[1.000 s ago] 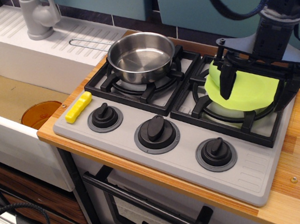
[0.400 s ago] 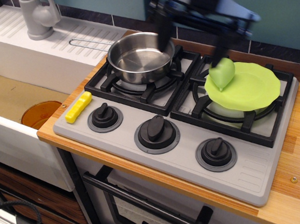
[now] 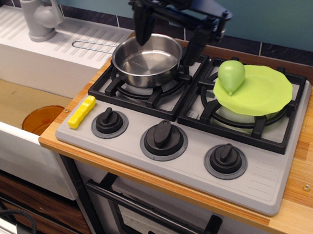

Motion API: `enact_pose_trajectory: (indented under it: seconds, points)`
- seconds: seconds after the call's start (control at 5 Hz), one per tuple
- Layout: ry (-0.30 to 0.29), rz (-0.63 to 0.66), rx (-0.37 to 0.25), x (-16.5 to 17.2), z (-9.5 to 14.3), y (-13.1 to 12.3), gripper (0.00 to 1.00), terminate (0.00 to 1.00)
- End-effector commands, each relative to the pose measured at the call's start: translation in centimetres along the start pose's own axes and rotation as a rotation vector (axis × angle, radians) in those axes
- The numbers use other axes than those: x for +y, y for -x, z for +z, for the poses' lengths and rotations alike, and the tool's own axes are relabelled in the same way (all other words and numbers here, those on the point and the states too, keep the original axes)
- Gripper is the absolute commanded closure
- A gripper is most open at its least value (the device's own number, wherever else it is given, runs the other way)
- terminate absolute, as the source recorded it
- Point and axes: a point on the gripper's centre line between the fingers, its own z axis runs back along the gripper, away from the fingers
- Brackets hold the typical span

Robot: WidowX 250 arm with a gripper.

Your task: Put smallpear on plate and fry in pot or pan on stove

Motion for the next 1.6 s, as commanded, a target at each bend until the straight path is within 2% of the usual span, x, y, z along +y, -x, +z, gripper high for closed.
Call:
enact_pose_trajectory:
  seconds: [0.0, 0.4, 0.6, 1.4]
  points:
    - [0.024, 0.013, -0.086, 4.6, -0.8, 0.5, 0.00, 0.00]
    - [0.053, -0.005, -0.105, 8.1, -3.2, 1.5, 0.00, 0.00]
    - [0.077, -0.017, -0.100, 9.3, -3.7, 1.0, 0.00, 0.00]
    - [0.069, -0.013, -0.109, 9.6, -3.3, 0.6, 0.00, 0.00]
